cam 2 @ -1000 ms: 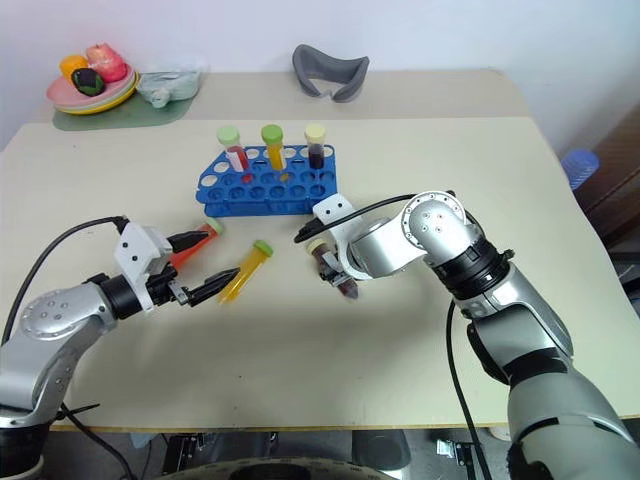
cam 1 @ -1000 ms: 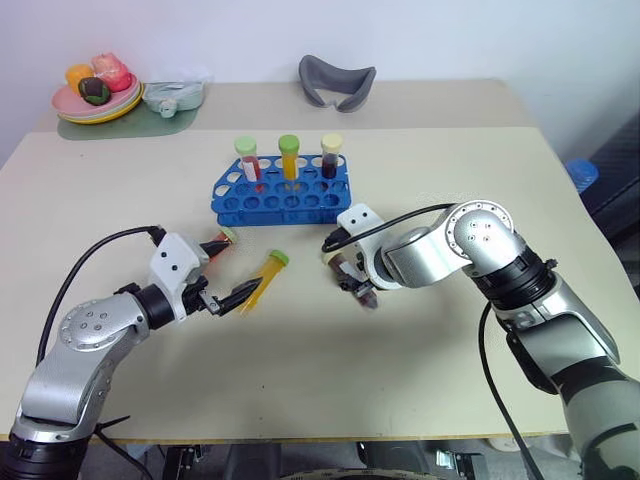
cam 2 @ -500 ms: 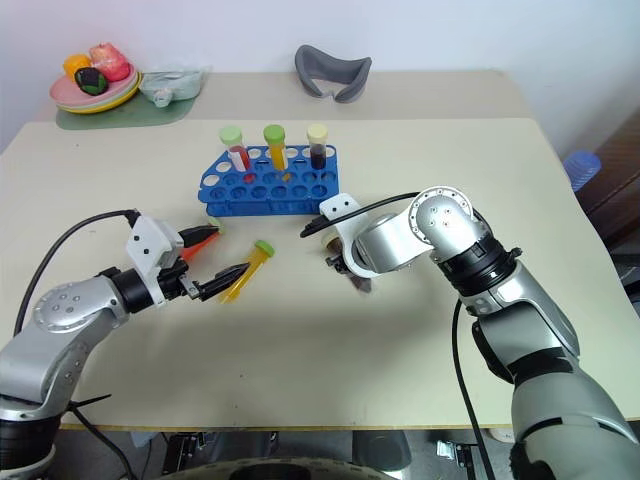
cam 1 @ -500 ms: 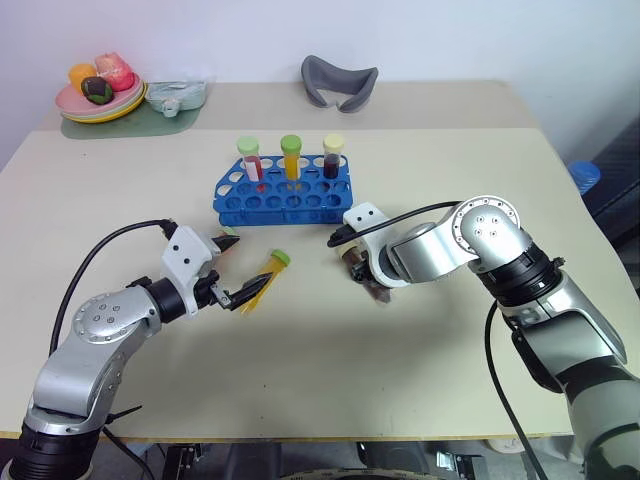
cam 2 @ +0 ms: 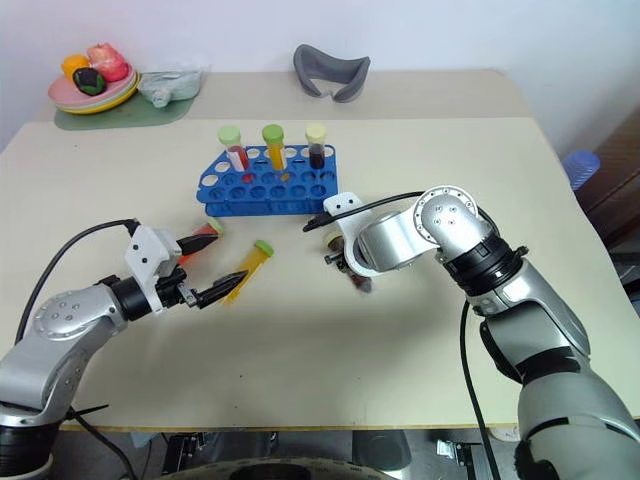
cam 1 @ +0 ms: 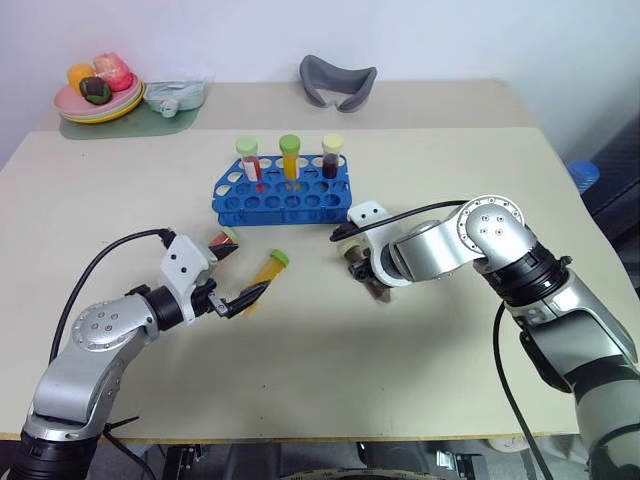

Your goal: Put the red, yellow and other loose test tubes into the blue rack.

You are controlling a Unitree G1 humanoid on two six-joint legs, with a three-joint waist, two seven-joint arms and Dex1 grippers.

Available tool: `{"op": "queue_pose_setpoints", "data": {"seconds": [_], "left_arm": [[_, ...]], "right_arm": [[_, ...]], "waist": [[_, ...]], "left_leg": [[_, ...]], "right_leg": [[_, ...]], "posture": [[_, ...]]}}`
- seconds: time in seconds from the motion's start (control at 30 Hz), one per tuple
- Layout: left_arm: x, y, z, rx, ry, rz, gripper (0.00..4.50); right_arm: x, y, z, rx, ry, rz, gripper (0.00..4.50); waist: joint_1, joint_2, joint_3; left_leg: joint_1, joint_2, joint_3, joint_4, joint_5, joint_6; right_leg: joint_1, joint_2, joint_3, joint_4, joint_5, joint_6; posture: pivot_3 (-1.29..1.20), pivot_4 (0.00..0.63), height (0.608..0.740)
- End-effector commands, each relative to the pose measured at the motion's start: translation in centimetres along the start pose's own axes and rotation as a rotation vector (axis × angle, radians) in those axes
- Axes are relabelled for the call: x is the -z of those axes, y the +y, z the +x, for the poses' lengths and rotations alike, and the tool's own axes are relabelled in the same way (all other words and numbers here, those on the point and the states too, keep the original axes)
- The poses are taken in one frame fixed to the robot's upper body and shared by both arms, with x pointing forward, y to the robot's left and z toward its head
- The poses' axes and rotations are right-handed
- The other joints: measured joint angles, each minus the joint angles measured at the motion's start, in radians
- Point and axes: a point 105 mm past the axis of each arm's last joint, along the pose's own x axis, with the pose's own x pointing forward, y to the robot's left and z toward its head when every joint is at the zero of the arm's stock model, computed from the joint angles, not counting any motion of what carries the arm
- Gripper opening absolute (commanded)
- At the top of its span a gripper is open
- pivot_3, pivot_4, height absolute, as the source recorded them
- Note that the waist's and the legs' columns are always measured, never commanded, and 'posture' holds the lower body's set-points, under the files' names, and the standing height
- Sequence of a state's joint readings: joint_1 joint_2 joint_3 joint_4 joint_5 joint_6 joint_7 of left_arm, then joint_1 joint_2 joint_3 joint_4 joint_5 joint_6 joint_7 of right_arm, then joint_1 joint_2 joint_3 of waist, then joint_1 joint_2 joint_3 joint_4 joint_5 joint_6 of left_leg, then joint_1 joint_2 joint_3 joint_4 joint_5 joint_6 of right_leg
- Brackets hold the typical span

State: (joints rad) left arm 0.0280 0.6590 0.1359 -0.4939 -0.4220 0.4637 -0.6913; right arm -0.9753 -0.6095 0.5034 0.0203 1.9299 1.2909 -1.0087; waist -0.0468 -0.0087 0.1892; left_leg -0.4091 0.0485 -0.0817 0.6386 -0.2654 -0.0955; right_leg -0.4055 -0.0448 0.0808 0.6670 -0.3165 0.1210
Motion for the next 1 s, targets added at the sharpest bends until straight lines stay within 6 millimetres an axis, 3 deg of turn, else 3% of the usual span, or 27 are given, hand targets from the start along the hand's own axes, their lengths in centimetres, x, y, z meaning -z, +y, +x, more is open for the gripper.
{"op": "queue_pose_setpoints", "data": {"seconds": [0.03,0.17,0.33,0.53,0.73,1.0], "left_arm": [[-0.7,0.3,-0.7,-0.025,-0.028,0.034,4.5],[-0.5,-0.2,-1.7,-0.042,-0.037,0.0,4.5],[-0.2,0.4,-2.1,-0.114,-0.075,-0.029,4.5],[-1.0,0.0,-1.0,-0.106,-0.16,-0.054,4.5],[-2.7,-1.2,0.3,-0.092,-0.246,-0.079,4.5],[-3.0,-1.6,0.6,-0.102,-0.259,-0.108,4.5]], "right_arm": [[-2.9,0.6,-2.6,-0.064,-0.22,-0.009,1.16],[-5.8,-0.4,-5.3,-0.069,-0.58,-0.019,1.16],[-8.2,0.2,-7.3,-0.087,-0.97,-0.231,1.16],[-10.3,0.4,-6.0,-0.077,-1.228,-0.168,1.16],[-10.3,0.8,-2.7,-0.09,-1.283,-0.139,1.16],[-10.2,-0.2,-0.1,-0.059,-1.303,-0.096,1.16]], "waist": [[0.001,0.0,0.0],[0.004,0.0,0.0],[0.002,0.0,0.0],[-0.002,0.0,0.0],[0.001,0.0,0.0],[-0.001,0.0,0.0]], "left_leg": [[0.0,0.0,0.0,0.0,0.0,0.0],[0.0,0.0,0.0,-0.002,0.0,0.0],[0.0,0.0,0.0,-0.002,0.0,0.0],[0.001,0.0,0.0,-0.002,0.001,-0.001],[0.001,0.0,0.001,-0.002,0.001,-0.001],[0.002,0.0,0.001,-0.002,0.001,-0.002]], "right_leg": [[0.0,0.0,0.0,0.0,0.0,0.0],[0.0,0.0,0.0,-0.002,0.0,0.0],[0.0,0.0,0.0,-0.002,0.0,0.0],[0.0,0.0,0.0,0.0,0.0,0.0],[0.0,-0.001,0.0,-0.001,0.0,0.0],[0.0,0.0,0.0,0.0,0.0,0.0]], "posture": [[0.0,0.15,0.74],[0.0,0.15,0.74],[0.0,0.15,0.74],[0.0,0.15,0.74],[0.0,0.15,0.74],[0.0,0.15,0.74]]}}
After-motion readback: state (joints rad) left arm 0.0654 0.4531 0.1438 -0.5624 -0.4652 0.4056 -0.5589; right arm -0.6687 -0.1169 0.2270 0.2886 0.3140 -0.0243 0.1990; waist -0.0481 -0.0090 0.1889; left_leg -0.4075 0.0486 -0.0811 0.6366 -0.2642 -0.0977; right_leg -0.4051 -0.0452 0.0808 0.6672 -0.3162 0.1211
